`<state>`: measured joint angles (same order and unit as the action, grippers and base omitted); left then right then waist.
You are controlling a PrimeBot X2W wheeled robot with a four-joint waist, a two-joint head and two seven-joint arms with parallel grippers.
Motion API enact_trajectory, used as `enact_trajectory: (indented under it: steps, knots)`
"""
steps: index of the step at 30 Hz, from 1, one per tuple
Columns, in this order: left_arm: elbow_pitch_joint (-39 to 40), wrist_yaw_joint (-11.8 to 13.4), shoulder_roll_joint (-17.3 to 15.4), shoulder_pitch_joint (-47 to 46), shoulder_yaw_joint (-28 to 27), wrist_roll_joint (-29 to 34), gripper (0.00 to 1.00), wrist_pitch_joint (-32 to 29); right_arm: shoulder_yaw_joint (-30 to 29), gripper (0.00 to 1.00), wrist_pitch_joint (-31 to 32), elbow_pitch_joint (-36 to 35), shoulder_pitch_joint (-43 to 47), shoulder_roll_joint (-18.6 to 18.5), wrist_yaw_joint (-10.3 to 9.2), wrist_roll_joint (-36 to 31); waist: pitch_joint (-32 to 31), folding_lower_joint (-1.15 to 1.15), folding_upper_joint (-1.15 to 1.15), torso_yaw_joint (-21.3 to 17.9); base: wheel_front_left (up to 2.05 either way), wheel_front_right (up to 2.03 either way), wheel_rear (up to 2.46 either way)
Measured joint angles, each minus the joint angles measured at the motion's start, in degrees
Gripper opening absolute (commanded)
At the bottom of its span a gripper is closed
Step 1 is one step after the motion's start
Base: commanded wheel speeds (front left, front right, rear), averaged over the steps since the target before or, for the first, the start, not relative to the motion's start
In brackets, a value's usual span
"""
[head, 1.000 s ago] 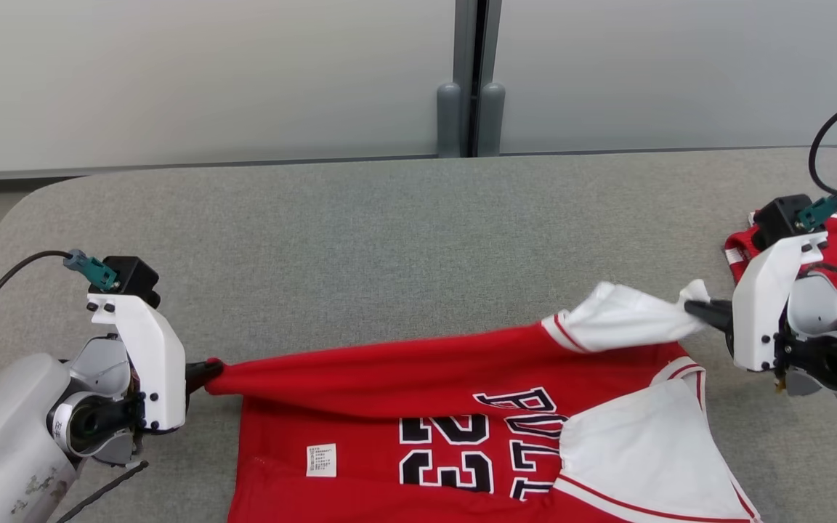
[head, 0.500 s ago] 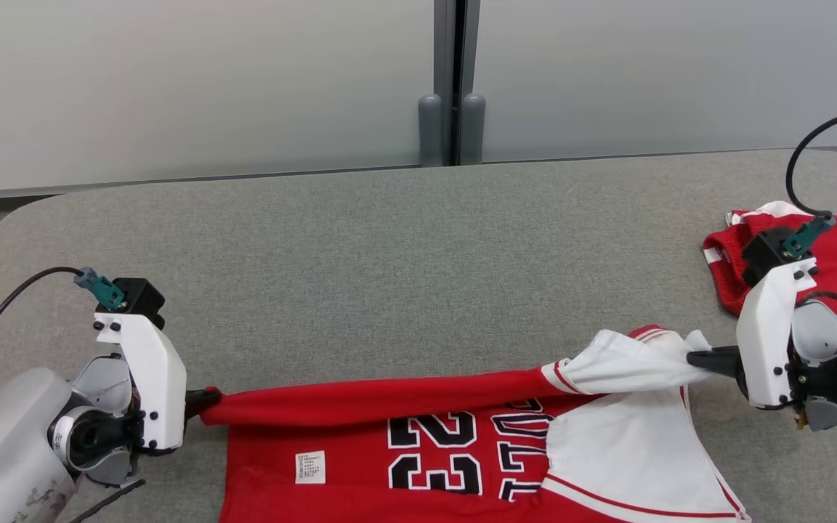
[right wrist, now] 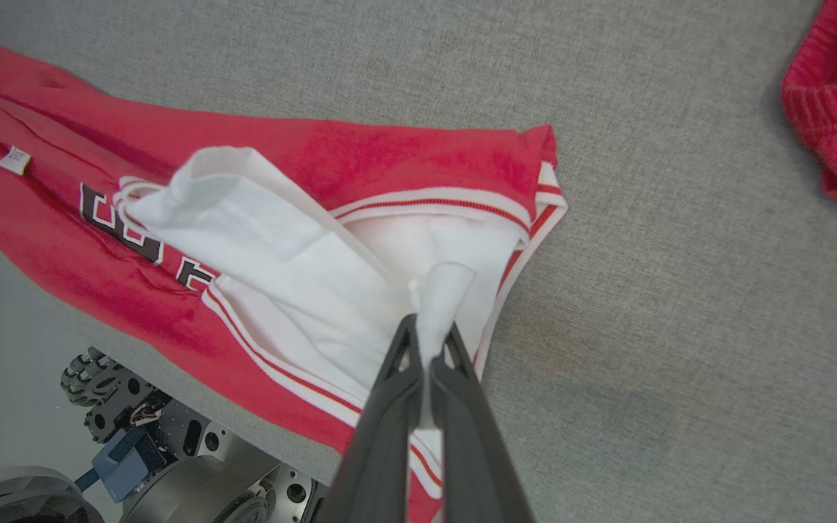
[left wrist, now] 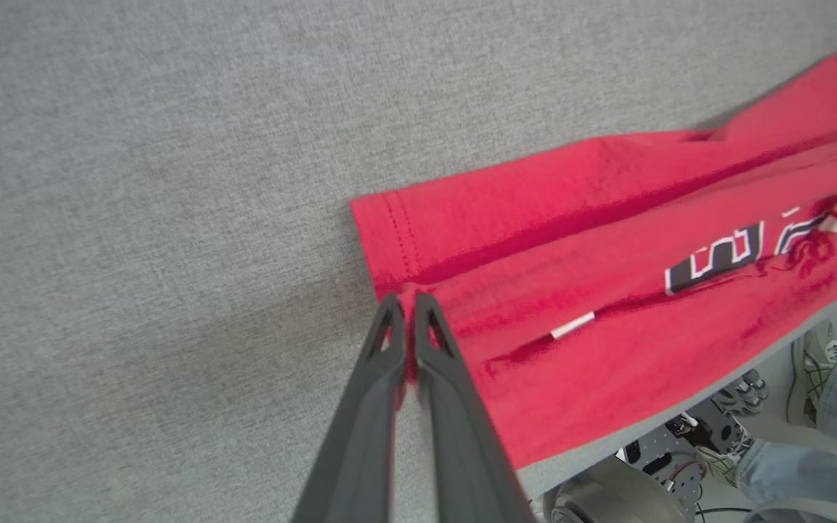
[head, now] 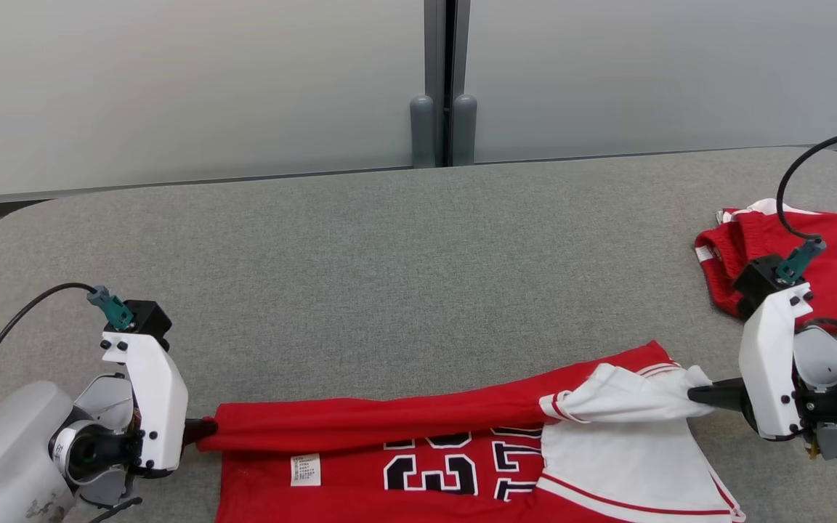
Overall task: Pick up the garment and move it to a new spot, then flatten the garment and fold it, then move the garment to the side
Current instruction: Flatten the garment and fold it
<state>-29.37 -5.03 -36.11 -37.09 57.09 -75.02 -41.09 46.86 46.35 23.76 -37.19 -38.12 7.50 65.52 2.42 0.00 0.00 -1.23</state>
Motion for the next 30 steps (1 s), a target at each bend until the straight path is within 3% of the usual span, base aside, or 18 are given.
enact_trajectory:
  steps: [14,28,29,30]
  knots:
    - [-0.2,0.1,0.3,0.3,0.4,0.2,0.00,-0.1,-3.6,0.00,5.6,-7.5,5.2,-2.3,0.00,0.5,0.4,0.00,0.00,-0.2,0.00,0.00,0.00]
    - [-1.3,0.0,1.8,2.1,1.5,-0.2,0.00,-0.3,-6.4,0.00,8.3,-8.4,9.5,0.4,0.00,-2.5,0.8,0.00,0.00,-0.3,0.00,0.00,0.00]
    - [-1.5,-0.1,1.8,2.1,1.5,-0.2,0.00,-0.5,-6.7,0.14,8.4,-8.4,9.6,0.5,0.00,-2.7,0.8,0.00,0.00,-0.3,0.00,0.00,0.00]
    - [-1.5,-0.3,1.8,2.2,1.7,-0.3,0.14,-1.0,-7.1,0.43,8.4,-8.4,9.7,0.7,0.00,-3.0,0.7,0.00,0.00,-0.3,0.00,0.00,0.00]
